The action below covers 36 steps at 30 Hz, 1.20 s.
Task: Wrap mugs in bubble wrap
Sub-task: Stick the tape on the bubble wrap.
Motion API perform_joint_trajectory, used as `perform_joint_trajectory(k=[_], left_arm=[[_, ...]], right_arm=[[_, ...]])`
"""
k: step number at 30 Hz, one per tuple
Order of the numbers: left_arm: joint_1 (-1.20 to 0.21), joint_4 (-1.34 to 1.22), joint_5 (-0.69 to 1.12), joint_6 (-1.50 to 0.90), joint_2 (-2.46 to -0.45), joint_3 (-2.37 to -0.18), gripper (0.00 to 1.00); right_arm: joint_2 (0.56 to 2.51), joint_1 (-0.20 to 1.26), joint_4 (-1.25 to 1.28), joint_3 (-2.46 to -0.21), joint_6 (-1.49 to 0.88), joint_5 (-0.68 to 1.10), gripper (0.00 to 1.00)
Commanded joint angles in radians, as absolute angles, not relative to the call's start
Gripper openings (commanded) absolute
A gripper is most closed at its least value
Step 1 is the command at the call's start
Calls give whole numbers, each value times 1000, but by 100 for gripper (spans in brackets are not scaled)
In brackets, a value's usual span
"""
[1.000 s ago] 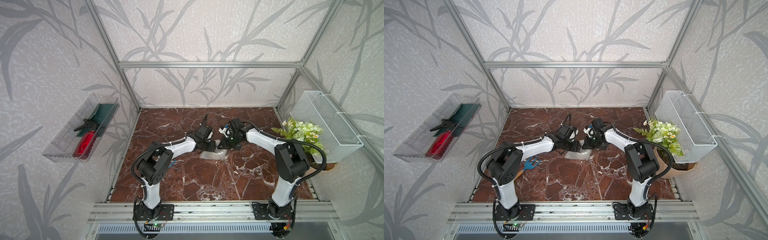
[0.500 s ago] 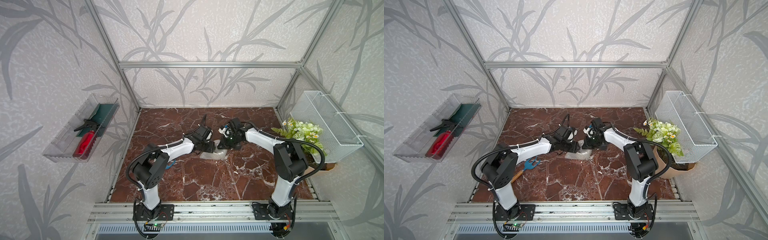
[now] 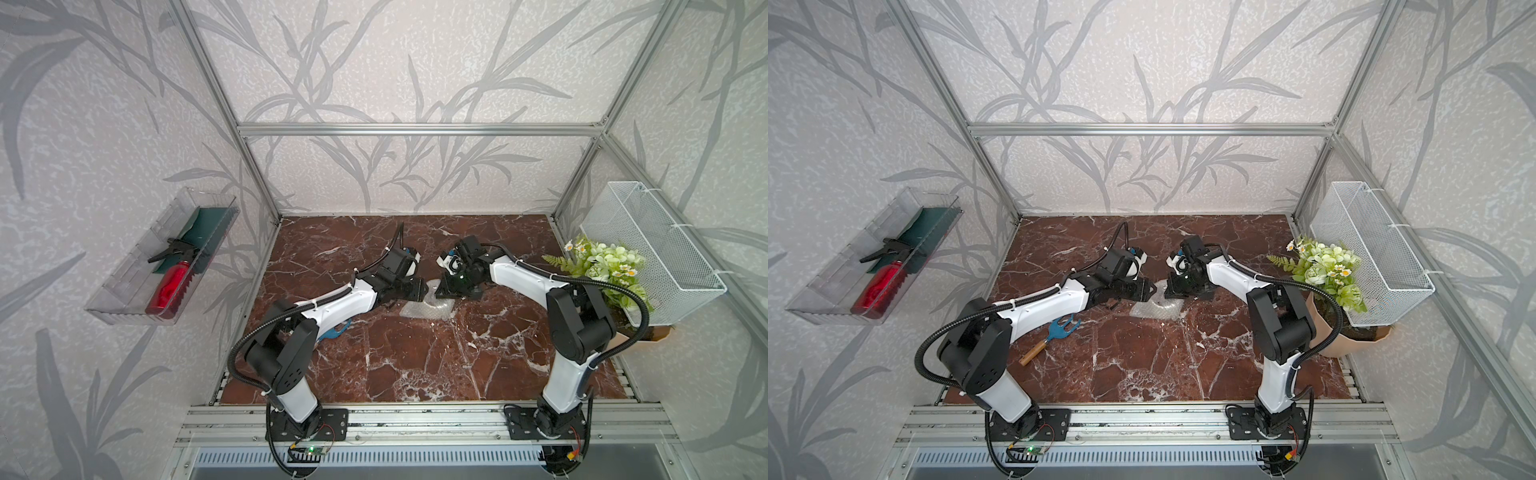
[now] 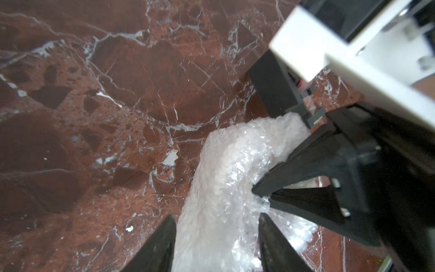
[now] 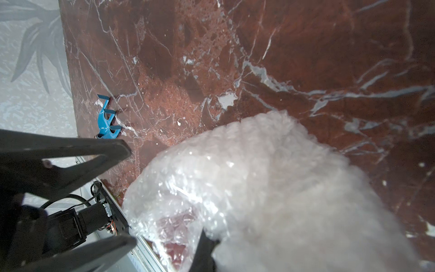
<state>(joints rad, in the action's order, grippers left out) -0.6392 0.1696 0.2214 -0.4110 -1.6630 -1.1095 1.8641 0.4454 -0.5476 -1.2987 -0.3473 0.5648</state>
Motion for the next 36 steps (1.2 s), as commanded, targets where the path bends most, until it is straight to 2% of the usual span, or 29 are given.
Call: perform_joint_trajectory(k=[1,21,36], left_arm=[[-634,123,188,-406,-1650,-1115,58],[-633,99,166,-417,-1819,-1240,61],[-632,163,140,-426,-1878,-1246,56]], right_arm=[[1887,451,-607,-1289,-355,508,0],[1865,453,-589,-1266,-365,509,0],[1831,453,-596,-1249,-381,508,0]])
